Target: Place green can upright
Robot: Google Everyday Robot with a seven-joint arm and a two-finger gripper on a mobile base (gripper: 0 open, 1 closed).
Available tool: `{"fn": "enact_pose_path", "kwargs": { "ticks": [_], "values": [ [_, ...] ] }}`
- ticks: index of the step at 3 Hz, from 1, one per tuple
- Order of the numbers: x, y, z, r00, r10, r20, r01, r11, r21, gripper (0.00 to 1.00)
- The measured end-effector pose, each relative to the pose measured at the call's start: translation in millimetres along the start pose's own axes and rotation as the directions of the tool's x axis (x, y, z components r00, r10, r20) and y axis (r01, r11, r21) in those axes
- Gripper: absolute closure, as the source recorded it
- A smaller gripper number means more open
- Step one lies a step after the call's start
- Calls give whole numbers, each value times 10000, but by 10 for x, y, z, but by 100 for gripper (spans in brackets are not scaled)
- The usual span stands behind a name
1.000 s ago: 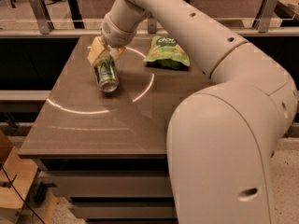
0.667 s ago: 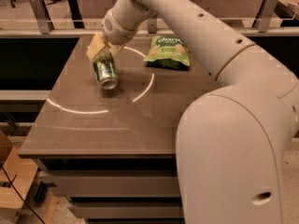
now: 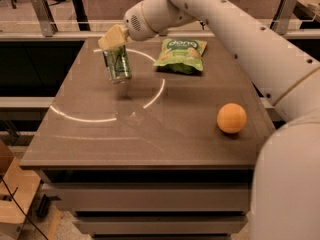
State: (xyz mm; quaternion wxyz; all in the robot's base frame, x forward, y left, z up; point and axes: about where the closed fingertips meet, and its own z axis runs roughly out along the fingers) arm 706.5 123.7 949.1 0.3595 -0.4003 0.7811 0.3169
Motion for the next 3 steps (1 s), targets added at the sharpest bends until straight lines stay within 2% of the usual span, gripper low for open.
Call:
{"fn": "enact_pose_path", "kwargs": {
  "ticks": [1,2,3],
  "values": [
    [-52,-19,-247,9848,-1386,1046,1342,9898,478,100],
    [-91,24,-443,9462,-2781,1656,2659,9596,921,100],
    [-96,81,-504,8986,-4094,1578,3883,9095,1484,100]
  ]
}}
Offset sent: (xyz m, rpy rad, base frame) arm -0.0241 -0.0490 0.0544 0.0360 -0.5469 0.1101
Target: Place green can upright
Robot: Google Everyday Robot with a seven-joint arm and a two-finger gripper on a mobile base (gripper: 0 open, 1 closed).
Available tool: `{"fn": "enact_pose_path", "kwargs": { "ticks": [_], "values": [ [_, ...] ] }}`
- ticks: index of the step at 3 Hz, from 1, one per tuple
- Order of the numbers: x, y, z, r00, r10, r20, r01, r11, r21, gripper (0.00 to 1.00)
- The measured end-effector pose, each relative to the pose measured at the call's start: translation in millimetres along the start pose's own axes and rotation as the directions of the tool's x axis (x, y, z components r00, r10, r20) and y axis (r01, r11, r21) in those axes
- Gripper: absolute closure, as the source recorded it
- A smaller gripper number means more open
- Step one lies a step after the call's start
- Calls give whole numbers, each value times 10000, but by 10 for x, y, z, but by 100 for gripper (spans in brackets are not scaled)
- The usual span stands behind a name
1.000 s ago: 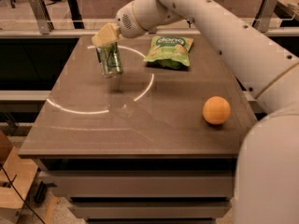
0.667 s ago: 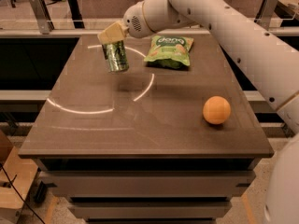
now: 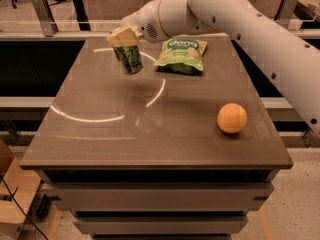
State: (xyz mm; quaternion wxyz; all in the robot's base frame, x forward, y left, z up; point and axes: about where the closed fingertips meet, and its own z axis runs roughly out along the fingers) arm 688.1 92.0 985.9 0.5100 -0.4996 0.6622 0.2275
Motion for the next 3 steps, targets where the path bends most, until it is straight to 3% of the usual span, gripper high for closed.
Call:
{"fn": "enact_pose_path", "kwargs": {
  "ticks": [1,2,3],
  "values": [
    [20,41,13,9962,-838,240,830,9961,302,100],
    [49,70,48,9911,-1129,699,1095,9927,506,100],
    [118,91,62,9872,-867,1336,790,9949,623,100]
  ]
}}
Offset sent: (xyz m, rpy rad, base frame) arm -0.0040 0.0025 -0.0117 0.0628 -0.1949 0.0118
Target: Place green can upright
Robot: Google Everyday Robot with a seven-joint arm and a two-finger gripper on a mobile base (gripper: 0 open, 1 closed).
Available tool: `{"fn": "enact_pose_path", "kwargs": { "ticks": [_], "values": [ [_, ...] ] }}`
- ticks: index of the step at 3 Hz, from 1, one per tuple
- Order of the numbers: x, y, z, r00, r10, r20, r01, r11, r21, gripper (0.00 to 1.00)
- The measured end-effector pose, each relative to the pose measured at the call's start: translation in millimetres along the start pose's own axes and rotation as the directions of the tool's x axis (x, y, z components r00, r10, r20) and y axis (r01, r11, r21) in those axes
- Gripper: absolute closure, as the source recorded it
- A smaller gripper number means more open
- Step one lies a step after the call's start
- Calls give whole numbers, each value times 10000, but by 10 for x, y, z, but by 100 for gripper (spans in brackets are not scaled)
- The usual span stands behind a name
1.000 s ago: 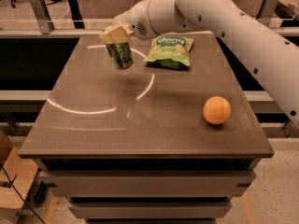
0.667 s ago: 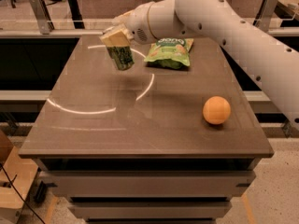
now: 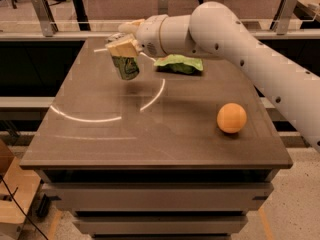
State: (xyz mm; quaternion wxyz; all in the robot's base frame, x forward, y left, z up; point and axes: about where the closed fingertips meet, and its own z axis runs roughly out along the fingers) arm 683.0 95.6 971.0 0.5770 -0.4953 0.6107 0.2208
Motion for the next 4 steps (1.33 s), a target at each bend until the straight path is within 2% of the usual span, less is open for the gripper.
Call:
{"fn": "enact_pose_path", "kwargs": {
  "ticks": [1,2,4],
  "values": [
    [75,33,-23,9965,522,659,-533,9985,150,100],
    [110,58,-42,9900,960,1033,-992,9947,265,82],
    [112,117,-16,9848,1231,1228,-1273,9915,274,35]
  ]
}}
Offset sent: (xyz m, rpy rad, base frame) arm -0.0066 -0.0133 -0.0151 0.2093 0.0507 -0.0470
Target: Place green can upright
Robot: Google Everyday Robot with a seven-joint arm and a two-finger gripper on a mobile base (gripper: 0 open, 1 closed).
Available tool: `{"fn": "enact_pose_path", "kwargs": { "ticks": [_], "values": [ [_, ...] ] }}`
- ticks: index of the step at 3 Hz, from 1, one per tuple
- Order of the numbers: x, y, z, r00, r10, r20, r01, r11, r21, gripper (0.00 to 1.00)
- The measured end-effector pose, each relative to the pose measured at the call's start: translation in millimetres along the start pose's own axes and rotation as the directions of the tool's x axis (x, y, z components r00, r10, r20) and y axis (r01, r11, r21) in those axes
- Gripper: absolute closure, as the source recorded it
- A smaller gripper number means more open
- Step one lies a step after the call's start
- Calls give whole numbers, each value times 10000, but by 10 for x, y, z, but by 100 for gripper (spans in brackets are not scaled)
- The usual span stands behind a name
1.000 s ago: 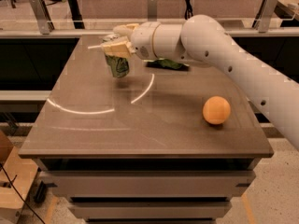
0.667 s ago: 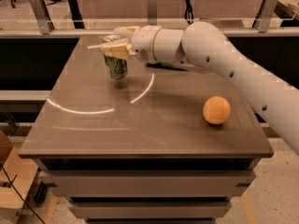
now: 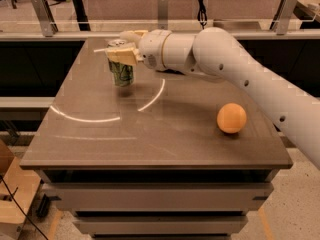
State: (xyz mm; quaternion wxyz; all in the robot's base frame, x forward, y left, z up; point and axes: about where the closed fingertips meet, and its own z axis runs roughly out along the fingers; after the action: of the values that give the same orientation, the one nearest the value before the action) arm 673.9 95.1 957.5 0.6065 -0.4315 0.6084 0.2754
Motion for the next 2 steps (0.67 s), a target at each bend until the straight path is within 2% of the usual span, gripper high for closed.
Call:
{"fn": "enact_pose_path", "kwargs": {
  "ticks": [1,2],
  "values": [
    [-12,27,13,10000,-35,5,35,10000,-39,12],
    [-16,46,27,10000,-53,-20,53,9999,-91,0]
  ]
}}
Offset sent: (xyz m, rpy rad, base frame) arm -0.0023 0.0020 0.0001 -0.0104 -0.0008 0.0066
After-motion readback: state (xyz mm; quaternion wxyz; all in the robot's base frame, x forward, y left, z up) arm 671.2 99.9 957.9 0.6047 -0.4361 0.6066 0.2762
